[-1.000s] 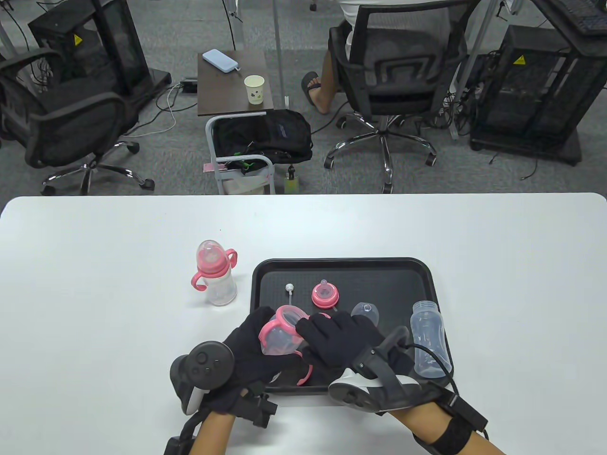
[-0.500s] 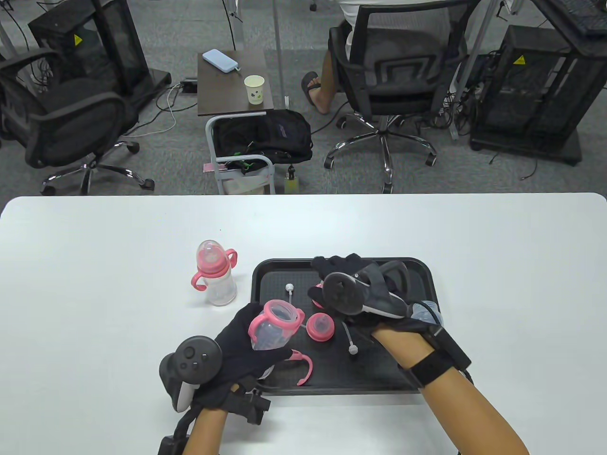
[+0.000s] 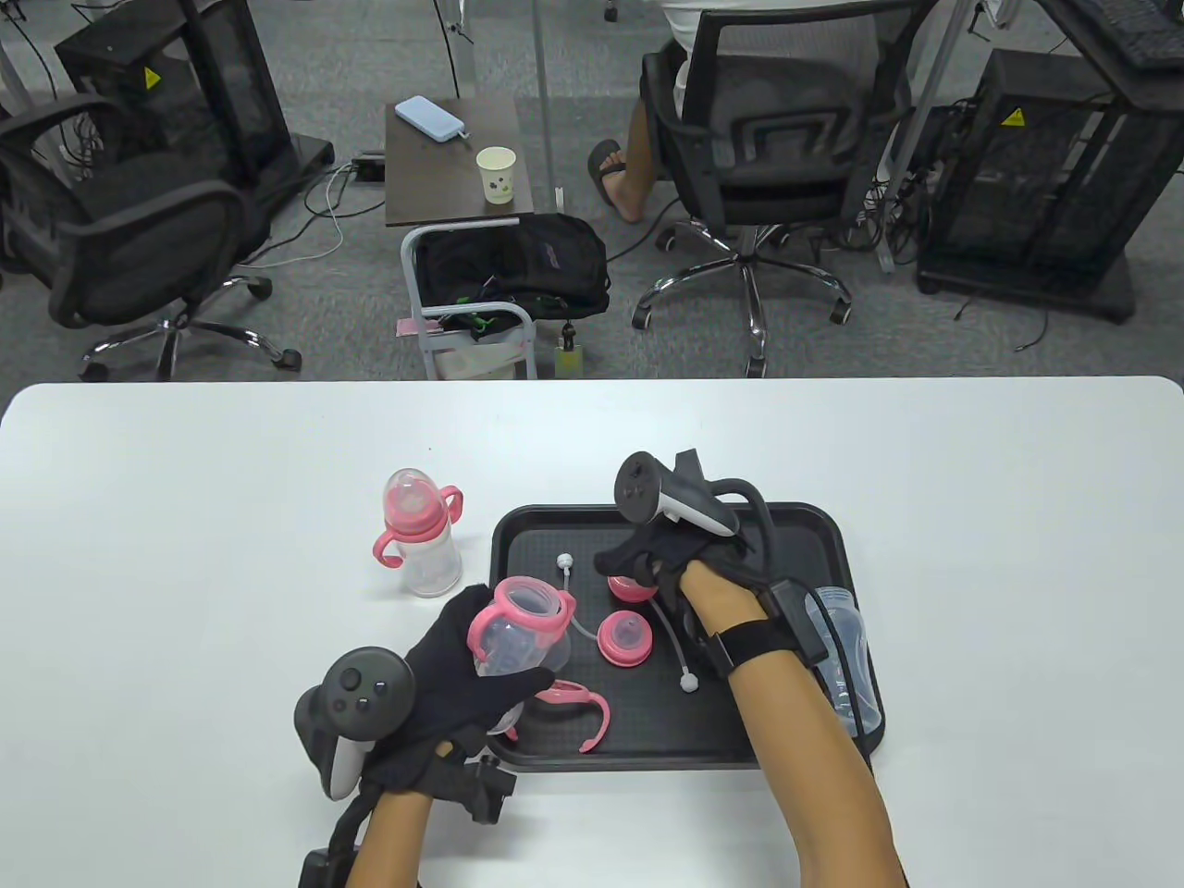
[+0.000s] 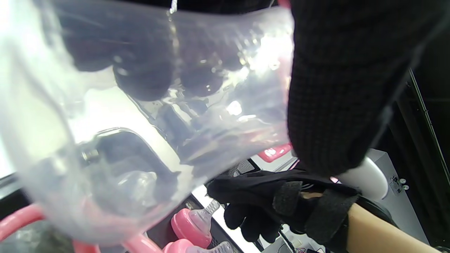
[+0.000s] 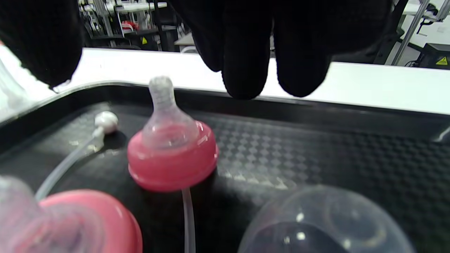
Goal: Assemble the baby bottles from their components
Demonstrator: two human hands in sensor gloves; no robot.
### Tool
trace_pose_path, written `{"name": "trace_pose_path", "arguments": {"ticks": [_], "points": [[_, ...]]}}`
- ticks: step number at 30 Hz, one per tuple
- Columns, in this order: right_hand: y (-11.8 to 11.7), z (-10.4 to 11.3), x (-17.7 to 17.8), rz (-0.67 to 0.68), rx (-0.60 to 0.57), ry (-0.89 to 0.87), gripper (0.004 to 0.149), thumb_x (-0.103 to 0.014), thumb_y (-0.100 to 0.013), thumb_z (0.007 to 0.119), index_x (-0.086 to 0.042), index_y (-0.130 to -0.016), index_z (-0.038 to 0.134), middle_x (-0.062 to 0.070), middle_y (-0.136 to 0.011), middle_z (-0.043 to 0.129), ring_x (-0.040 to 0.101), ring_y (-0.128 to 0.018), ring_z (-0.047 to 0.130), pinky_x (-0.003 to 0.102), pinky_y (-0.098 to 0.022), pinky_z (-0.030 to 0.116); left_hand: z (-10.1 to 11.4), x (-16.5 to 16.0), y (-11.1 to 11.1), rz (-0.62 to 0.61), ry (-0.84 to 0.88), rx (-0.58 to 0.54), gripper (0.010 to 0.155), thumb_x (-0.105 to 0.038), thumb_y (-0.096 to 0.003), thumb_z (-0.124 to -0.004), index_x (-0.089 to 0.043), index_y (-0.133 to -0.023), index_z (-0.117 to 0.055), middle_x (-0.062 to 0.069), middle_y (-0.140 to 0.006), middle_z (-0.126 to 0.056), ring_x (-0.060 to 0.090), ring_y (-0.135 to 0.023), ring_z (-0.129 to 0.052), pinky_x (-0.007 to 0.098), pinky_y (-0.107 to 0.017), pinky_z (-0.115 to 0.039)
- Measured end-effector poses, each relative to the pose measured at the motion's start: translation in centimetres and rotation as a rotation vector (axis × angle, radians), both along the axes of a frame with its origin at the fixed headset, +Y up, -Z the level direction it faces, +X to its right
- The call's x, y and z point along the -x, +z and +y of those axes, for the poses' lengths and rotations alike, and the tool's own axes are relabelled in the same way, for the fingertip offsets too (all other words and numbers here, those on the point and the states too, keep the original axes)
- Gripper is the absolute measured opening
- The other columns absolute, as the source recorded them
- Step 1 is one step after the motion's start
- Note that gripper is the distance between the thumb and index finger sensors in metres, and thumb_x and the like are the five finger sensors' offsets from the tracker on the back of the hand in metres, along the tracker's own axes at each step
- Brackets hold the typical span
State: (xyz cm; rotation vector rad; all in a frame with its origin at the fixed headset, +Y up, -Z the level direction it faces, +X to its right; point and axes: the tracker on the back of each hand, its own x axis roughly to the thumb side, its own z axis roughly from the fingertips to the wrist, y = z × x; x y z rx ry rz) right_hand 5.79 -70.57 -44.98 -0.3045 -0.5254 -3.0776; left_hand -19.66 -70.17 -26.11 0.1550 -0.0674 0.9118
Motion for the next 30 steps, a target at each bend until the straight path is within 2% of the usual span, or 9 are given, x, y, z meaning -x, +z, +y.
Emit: {"name": "trace_pose_path", "arguments": {"ticks": [7,17,20,24,30], "points": [[-0.4,-2.4,0.9,-0.005,0.034,0.088,0.097,-0.076,-0.042,0.083,-0.007,-0.108,0.065,0.020,-0.093,0.086,0.050,-0.074,0.085,0.056,-0.048,0.075,0.0,0.1,0.0,0.002,-0.009,0.001,0.104,-0.068,-0.0262,-0.107,-0.029,-0.112,-0.061,-0.002,-0.101,-0.085,0.035,-0.081,-0.096,0.054,-0.059,-0.081],[-0.8,-4.1,1.3,0.007,0.040,0.152,0.090,-0.073,-0.042,0.088,-0.010,-0.104,0.070,0.015,-0.086,0.093,0.046,-0.069,0.089,0.054,-0.045,0.077,0.0,0.1,0.0,-0.001,-0.015,0.021,0.104,-0.068,-0.0266,-0.107,-0.029,-0.112,-0.061,-0.002,-0.101,-0.085,0.035,-0.080,-0.096,0.054,-0.059,-0.081],[-0.7,-4.1,1.6,0.005,-0.003,0.159,0.084,-0.071,-0.043,0.088,-0.010,-0.100,0.075,0.015,-0.082,0.095,0.045,-0.066,0.091,0.052,-0.043,0.079,0.0,0.1,-0.1,-0.003,-0.019,0.025,0.104,-0.068,-0.0270,-0.107,-0.029,-0.112,-0.061,-0.001,-0.101,-0.085,0.035,-0.080,-0.096,0.054,-0.059,-0.081],[-0.6,-3.8,1.4,-0.001,0.018,0.155,0.083,-0.070,-0.044,0.088,-0.010,-0.100,0.074,0.016,-0.083,0.094,0.045,-0.066,0.091,0.052,-0.043,0.078,0.0,0.0,-0.1,-0.005,-0.026,0.030,0.104,-0.068,-0.0272,-0.107,-0.029,-0.112,-0.062,-0.001,-0.101,-0.085,0.035,-0.080,-0.096,0.054,-0.059,-0.081],[0.1,-1.1,0.0,0.004,-0.006,0.141,0.084,-0.069,-0.044,0.088,-0.010,-0.102,0.073,0.017,-0.086,0.092,0.045,-0.068,0.090,0.052,-0.044,0.078,-0.1,-0.1,-0.2,-0.022,-0.031,0.045,0.103,-0.068,-0.0275,-0.107,-0.029,-0.112,-0.061,-0.001,-0.101,-0.085,0.035,-0.080,-0.096,0.054,-0.059,-0.081]]}}
